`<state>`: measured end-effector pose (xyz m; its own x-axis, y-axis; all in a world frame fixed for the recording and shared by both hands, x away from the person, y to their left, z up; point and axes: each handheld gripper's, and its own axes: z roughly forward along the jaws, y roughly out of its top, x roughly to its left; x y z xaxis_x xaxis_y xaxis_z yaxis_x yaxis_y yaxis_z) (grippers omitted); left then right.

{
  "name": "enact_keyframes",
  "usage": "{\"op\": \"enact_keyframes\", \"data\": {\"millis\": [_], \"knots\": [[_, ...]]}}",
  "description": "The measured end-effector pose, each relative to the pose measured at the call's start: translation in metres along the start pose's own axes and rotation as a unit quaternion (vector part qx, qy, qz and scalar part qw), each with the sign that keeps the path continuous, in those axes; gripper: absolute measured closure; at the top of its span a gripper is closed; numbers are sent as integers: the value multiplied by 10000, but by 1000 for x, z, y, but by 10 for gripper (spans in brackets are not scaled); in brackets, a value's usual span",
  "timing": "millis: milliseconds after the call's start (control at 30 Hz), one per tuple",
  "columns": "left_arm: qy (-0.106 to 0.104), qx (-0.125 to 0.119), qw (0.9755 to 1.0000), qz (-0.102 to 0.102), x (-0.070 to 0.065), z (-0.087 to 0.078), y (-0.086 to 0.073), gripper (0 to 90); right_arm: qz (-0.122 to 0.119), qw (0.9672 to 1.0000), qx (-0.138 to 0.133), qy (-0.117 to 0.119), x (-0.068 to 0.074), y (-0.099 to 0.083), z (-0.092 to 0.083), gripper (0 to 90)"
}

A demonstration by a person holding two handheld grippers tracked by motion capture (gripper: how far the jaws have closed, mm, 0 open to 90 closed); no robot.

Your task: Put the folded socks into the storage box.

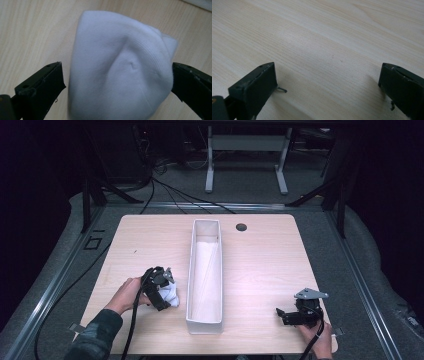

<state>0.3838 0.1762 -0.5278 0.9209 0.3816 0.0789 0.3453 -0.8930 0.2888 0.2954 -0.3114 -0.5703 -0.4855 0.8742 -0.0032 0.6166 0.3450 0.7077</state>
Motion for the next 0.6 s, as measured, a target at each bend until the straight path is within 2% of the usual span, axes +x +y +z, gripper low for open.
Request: {"op": "enact_keyframes", "data": {"millis": [300, 333, 367, 600], "knots": [[-26, 142, 9999, -55, 1, 11, -2, 1, 7, 10000, -57, 18, 0, 0, 1, 14], [16, 182, 9998, -48, 1, 12, -2, 7, -1, 10000, -5, 3, 0, 0, 0, 15], [-30, 189, 9998, -62, 2, 13, -3, 30, 0, 10000, -10, -6, 0, 0, 0, 17], [-137, 30, 9998, -106, 2, 9, -8, 103, 4, 10000, -13, -12, 0, 0, 0, 21]]}}
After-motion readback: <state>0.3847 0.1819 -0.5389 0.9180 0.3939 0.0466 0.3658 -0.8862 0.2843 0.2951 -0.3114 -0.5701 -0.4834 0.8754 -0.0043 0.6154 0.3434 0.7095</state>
